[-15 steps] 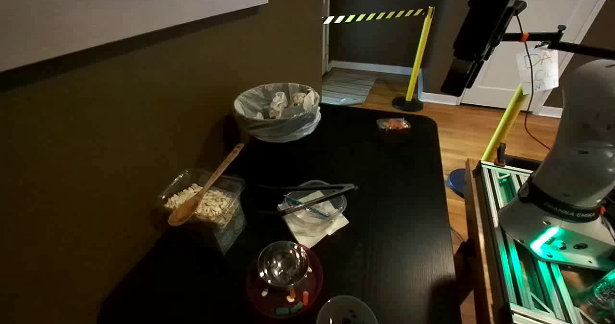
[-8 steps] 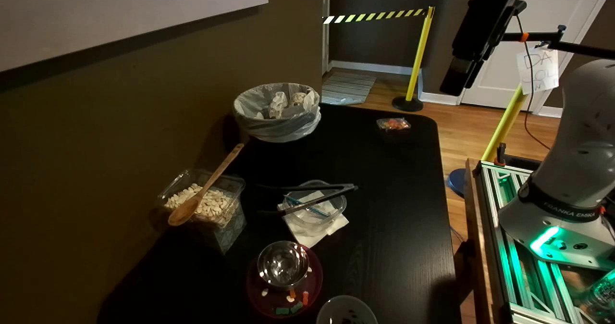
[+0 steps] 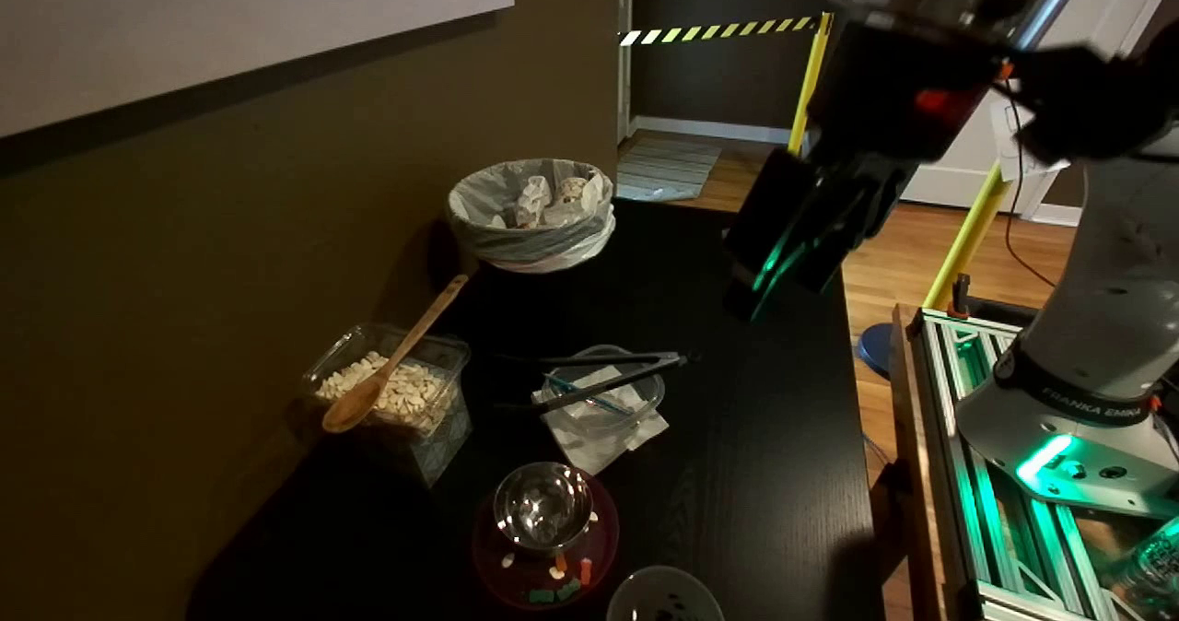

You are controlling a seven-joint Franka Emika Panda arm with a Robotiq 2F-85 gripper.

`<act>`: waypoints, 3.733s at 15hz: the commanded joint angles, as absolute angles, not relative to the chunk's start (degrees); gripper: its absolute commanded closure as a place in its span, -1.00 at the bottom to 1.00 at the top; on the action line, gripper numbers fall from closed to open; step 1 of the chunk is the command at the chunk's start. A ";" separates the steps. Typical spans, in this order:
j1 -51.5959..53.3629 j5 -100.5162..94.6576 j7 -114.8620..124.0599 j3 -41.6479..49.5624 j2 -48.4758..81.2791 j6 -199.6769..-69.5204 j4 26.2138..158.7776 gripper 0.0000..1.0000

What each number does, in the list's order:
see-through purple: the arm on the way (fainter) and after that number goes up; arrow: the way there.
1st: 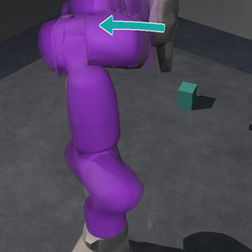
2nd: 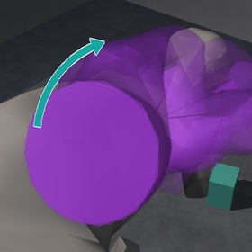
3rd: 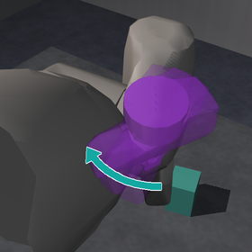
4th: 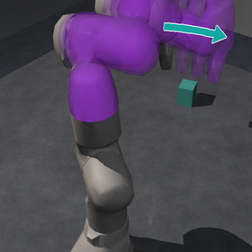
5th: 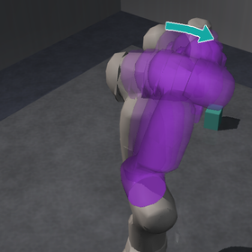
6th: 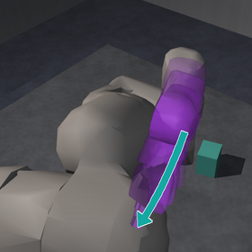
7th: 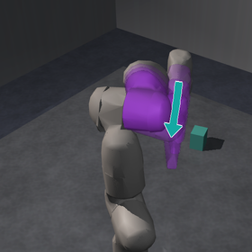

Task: Move the grey cup backwards.

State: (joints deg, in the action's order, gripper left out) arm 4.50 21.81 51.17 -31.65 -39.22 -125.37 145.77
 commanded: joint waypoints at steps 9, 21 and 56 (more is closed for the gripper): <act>9.18 10.48 49.13 -25.02 -13.05 -124.34 142.22 -1.00; 18.23 22.18 15.52 -21.60 -0.15 -144.00 143.68 -1.00; 20.45 22.30 10.67 -21.72 14.73 -156.22 137.63 1.00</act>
State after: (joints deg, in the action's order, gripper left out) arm 19.60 24.31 7.95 -22.30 14.05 -154.38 137.86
